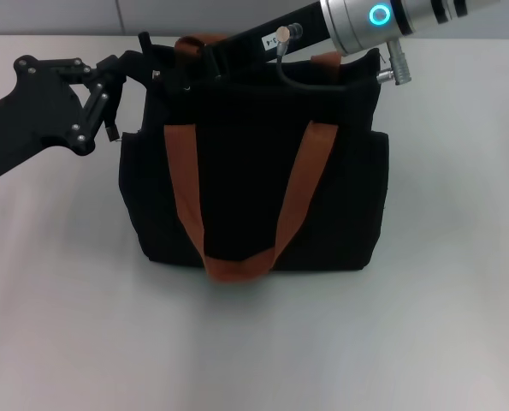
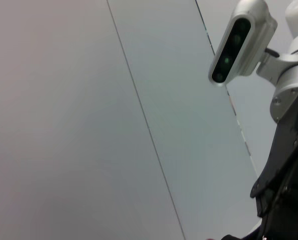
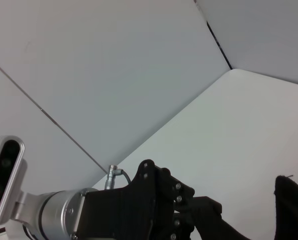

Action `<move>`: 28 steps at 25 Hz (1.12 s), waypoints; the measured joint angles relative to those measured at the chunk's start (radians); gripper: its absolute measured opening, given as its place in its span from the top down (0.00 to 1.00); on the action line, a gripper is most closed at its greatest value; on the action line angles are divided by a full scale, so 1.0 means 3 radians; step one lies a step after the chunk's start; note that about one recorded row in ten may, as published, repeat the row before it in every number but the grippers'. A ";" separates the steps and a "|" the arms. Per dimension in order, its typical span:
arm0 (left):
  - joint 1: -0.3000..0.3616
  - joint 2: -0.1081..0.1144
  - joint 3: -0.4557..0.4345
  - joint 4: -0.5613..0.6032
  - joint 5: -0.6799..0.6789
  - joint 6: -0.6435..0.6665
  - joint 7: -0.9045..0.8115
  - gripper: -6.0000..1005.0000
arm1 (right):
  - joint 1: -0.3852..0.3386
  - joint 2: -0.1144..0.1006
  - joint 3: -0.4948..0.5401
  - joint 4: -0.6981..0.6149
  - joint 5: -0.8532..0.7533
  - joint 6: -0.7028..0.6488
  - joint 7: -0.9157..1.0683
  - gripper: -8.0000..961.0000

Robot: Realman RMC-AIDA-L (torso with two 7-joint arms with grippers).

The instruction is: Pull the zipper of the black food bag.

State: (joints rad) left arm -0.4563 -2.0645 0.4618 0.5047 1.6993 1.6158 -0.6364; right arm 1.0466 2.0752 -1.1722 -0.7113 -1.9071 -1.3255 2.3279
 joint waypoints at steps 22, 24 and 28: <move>0.0044 -0.0006 0.0000 0.0000 -0.0023 0.0012 0.0003 0.87 | 0.0050 0.0011 -0.0024 0.0003 -0.0183 0.0036 0.0040 0.99; 0.0044 -0.0006 0.0000 0.0000 -0.0027 0.0012 -0.0003 0.87 | 0.0054 0.0011 -0.0025 -0.0009 -0.0194 0.0037 0.0040 0.99; 0.0044 -0.0006 0.0000 0.0000 -0.0060 0.0013 -0.0013 0.86 | 0.0021 0.0015 -0.0025 -0.0095 -0.0292 0.0079 0.0124 0.99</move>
State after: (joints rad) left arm -0.4431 -2.0663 0.4619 0.5046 1.6814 1.6199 -0.6403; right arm 1.0529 2.0798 -1.1797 -0.7400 -1.9947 -1.3019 2.3651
